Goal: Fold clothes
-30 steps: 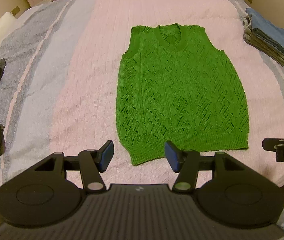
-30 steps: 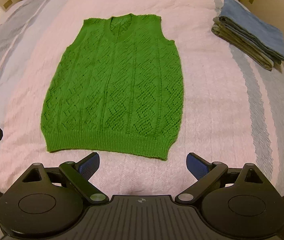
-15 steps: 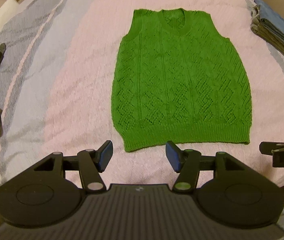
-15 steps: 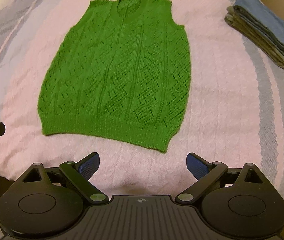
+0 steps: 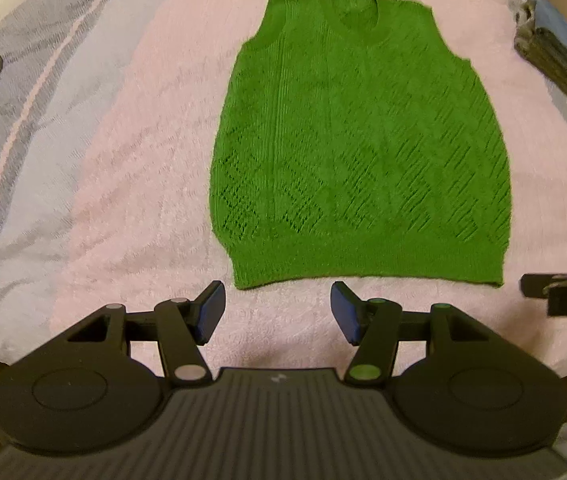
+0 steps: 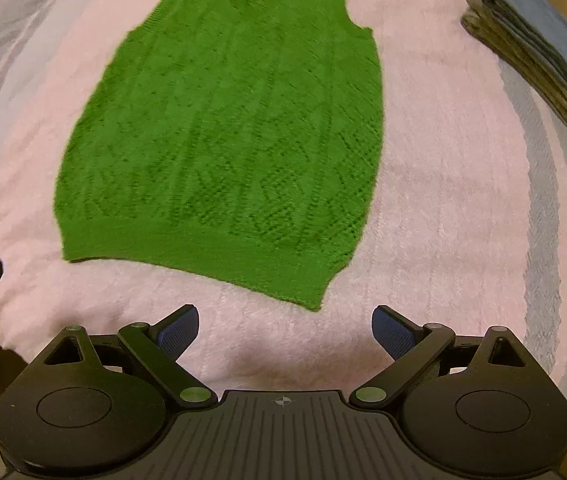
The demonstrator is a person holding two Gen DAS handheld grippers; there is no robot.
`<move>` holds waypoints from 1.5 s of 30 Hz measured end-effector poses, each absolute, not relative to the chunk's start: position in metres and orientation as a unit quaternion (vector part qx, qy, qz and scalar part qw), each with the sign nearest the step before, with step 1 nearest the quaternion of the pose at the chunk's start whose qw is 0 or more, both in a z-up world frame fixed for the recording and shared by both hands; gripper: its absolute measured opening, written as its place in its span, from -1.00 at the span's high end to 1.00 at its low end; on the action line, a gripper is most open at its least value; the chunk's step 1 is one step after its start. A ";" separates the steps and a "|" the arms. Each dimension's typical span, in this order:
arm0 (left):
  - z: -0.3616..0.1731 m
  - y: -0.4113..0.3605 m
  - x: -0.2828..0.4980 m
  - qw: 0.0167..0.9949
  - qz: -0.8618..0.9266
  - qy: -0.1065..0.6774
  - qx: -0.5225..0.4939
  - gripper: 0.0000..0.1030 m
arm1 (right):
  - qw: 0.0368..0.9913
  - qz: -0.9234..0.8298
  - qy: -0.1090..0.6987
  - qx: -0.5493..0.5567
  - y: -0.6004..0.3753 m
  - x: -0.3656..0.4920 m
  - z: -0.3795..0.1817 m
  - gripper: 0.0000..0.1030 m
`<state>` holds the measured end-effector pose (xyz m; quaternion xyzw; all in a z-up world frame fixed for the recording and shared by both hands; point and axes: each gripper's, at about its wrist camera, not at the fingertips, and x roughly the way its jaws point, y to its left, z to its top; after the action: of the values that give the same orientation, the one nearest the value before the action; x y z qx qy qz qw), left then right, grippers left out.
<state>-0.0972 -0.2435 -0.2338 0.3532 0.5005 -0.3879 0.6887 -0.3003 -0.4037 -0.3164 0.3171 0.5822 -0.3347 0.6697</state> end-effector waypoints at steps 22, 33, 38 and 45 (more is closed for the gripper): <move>-0.339 -0.298 -0.017 0.630 -0.443 0.511 0.383 0.08 | 0.606 -0.413 0.583 0.349 -0.483 -0.303 -0.405 -0.86; -0.350 -0.459 0.076 0.626 -0.536 0.431 0.367 0.08 | 0.702 -0.416 0.521 0.250 -0.639 -0.233 -0.407 -0.86; -0.356 -0.542 0.124 0.618 -0.585 0.371 0.371 0.25 | 0.769 -0.373 0.481 0.197 -0.718 -0.191 -0.418 -0.85; -0.372 -0.616 0.178 0.621 -0.612 0.356 0.337 0.23 | 0.813 -0.341 0.414 0.227 -0.794 -0.157 -0.427 -0.73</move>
<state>0.1779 -0.6159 -0.3717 0.3372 0.3562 -0.6118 0.6205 -0.1574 -0.7941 -0.4269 0.2267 0.4144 -0.3406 0.8129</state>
